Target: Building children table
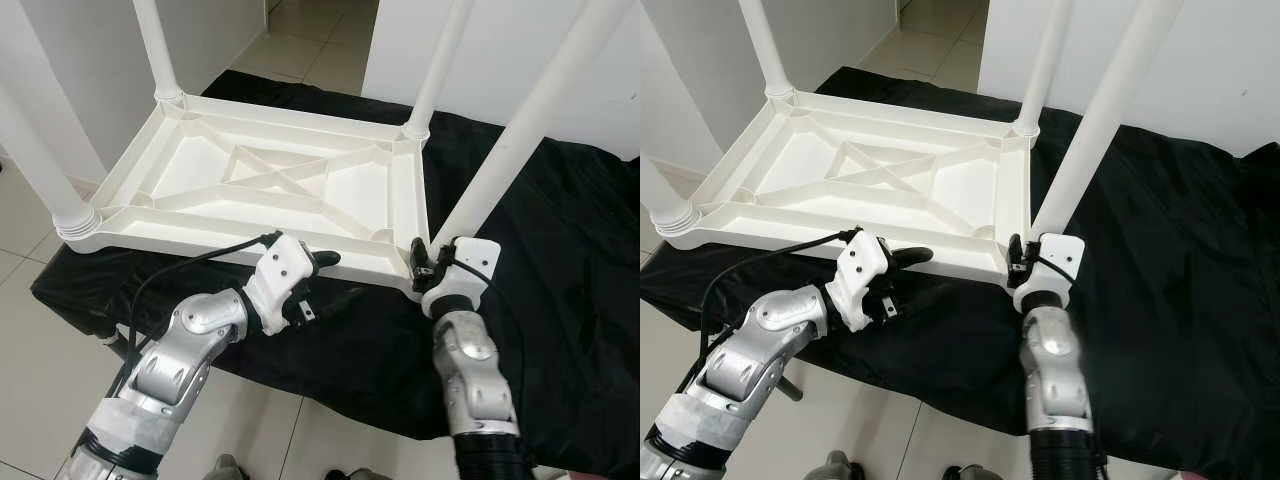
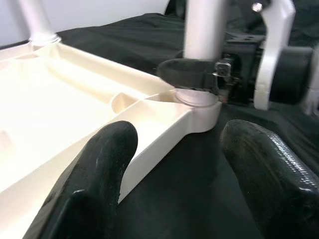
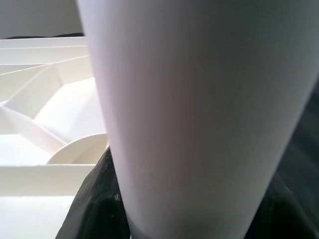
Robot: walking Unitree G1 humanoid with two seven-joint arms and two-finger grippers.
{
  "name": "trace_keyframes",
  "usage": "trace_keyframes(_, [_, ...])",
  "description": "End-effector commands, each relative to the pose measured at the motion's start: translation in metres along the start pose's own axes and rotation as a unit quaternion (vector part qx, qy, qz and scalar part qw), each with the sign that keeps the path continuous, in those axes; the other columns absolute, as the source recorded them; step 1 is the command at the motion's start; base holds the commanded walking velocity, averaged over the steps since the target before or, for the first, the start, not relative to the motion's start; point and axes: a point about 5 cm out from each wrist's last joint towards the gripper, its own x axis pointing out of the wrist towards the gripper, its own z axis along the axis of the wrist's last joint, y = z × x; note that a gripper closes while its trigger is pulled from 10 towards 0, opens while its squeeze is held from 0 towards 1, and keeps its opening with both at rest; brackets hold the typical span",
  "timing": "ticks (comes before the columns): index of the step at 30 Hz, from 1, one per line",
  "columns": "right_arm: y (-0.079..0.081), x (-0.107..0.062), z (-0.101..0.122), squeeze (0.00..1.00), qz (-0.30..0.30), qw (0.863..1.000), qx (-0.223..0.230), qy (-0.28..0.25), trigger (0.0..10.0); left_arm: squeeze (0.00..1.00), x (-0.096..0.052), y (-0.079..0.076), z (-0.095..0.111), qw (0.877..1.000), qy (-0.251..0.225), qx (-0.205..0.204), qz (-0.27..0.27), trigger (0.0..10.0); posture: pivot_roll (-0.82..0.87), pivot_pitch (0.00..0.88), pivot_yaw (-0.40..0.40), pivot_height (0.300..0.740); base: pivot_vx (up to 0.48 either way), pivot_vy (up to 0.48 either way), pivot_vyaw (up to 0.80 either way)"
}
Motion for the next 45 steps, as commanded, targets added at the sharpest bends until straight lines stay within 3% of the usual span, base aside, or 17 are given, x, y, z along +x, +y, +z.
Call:
trace_keyframes(1, [-0.005, -0.008, -0.007, 0.00, -0.052, 0.998, 0.014, 0.014, 10.0, 0.00, 0.000, 0.004, -0.004, 0.999, 0.009, -0.018, 0.036, 10.0, 0.06, 0.120, -0.046, 0.740, 0.000, 0.000, 0.00])
trace_keyframes(3, [-0.004, -0.009, -0.008, 0.00, -0.061, 0.998, 0.013, 0.018, 10.0, 0.00, 0.000, 0.006, -0.005, 0.999, 0.011, -0.027, 0.041, 10.0, 0.06, 0.120, -0.046, 0.740, 0.000, 0.000, 0.00])
trace_keyframes(4, [-0.004, -0.009, -0.004, 0.15, -0.061, 0.998, 0.010, 0.015, 10.0, 0.00, -0.001, 0.011, -0.005, 0.998, 0.015, -0.023, 0.059, 10.0, 0.06, 0.118, -0.037, 0.740, 0.000, 0.000, 0.00])
trace_keyframes(5, [-0.004, -0.009, -0.004, 0.15, -0.061, 0.998, 0.010, 0.015, 10.0, 0.00, -0.001, 0.011, -0.005, 0.998, 0.015, -0.023, 0.059, 10.0, 0.06, 0.118, -0.037, 0.740, 0.000, 0.000, 0.00])
trace_keyframes(6, [-0.006, -0.007, -0.002, 0.71, -0.062, 0.998, 0.009, 0.009, 10.0, 0.00, -0.001, 0.013, -0.004, 0.998, 0.017, -0.019, 0.065, 10.0, 0.06, 0.118, -0.037, 0.740, 0.000, 0.000, 0.00])
trace_keyframes(8, [-0.006, -0.007, -0.002, 0.71, -0.062, 0.998, 0.009, 0.009, 10.0, 0.00, -0.001, 0.013, -0.004, 0.998, 0.017, -0.019, 0.065, 10.0, 0.06, 0.118, -0.037, 0.740, 0.000, 0.000, 0.00])
trace_keyframes(9, [-0.009, -0.006, 0.001, 1.00, -0.058, 0.998, 0.009, 0.002, 10.0, 0.00, -0.001, 0.015, -0.004, 0.997, 0.019, -0.018, 0.068, 10.0, 0.06, 0.119, -0.034, 0.740, 0.000, 0.000, 0.00])
trace_keyframes(15, [-0.023, 0.001, 0.009, 1.00, -0.062, 0.998, 0.004, -0.019, 10.0, 0.00, -0.003, 0.021, -0.002, 0.996, 0.020, -0.012, 0.090, 10.0, 0.06, 0.123, -0.025, 0.740, 0.000, 0.000, 0.00])
trace_keyframes(16, [-0.022, 0.002, 0.010, 0.00, -0.040, 0.999, 0.005, -0.024, 10.0, 0.00, -0.002, 0.021, -0.001, 0.995, 0.020, -0.010, 0.094, 10.0, 0.06, 0.129, -0.024, 0.740, 0.000, 0.000, 0.00])
trace_keyframes(24, [-0.011, 0.005, 0.013, 0.00, 0.073, 0.997, 0.017, -0.032, 10.0, 0.00, -0.001, 0.020, 0.001, 0.995, 0.019, 0.002, 0.096, 10.0, 0.06, 0.134, -0.015, 0.740, 0.000, 0.000, 0.00])
trace_keyframes(28, [-0.019, 0.018, 0.022, 0.00, 0.227, 0.973, -0.026, -0.039, 10.0, 0.00, 0.000, 0.008, 0.004, 0.998, 0.013, 0.016, 0.059, 10.0, 0.06, 0.137, -0.009, 0.740, 0.000, 0.000, 0.00])
trace_keyframes(32, [-0.021, 0.020, 0.023, 0.00, 0.273, 0.961, -0.035, -0.034, 10.0, 0.00, 0.002, 0.000, 0.003, 0.999, 0.012, 0.006, 0.036, 10.0, 0.06, 0.135, -0.010, 0.740, 0.000, 0.000, 0.00])
trace_keyframes(36, [-0.028, 0.020, 0.020, 0.00, 0.360, 0.931, -0.058, -0.003, 9.8, 0.00, 0.005, -0.021, 0.004, 1.000, 0.004, -0.003, -0.030, 10.0, 0.06, 0.137, -0.012, 0.740, 0.000, 0.000, 0.00])
trace_keyframes(37, [-0.031, 0.021, 0.019, 0.00, 0.377, 0.924, -0.063, 0.009, 6.3, 0.00, 0.005, -0.027, 0.004, 0.999, 0.003, -0.006, -0.047, 10.0, 0.06, 0.137, -0.013, 0.740, 0.000, 0.000, 0.00])
trace_keyframes(40, [-0.033, 0.021, 0.018, 0.00, 0.386, 0.920, -0.065, 0.016, 6.3, 0.00, 0.005, -0.030, 0.004, 0.998, 0.003, -0.008, -0.056, 10.0, 0.06, 0.137, -0.013, 0.740, 0.000, 0.000, 0.00])
trace_keyframes(41, [-0.036, 0.022, 0.017, 0.00, 0.391, 0.918, -0.067, 0.023, 0.0, 0.00, 0.004, -0.032, 0.004, 0.998, 0.004, -0.008, -0.064, 10.0, 0.06, 0.137, -0.010, 0.740, 0.000, 0.000, 0.00])
trace_keyframes(45, [-0.041, 0.023, 0.016, 0.00, 0.399, 0.914, -0.070, 0.030, 0.0, 0.00, 0.003, -0.032, 0.003, 0.998, 0.006, -0.007, -0.067, 10.0, 0.06, 0.134, -0.009, 0.740, 0.000, 0.000, 0.00])
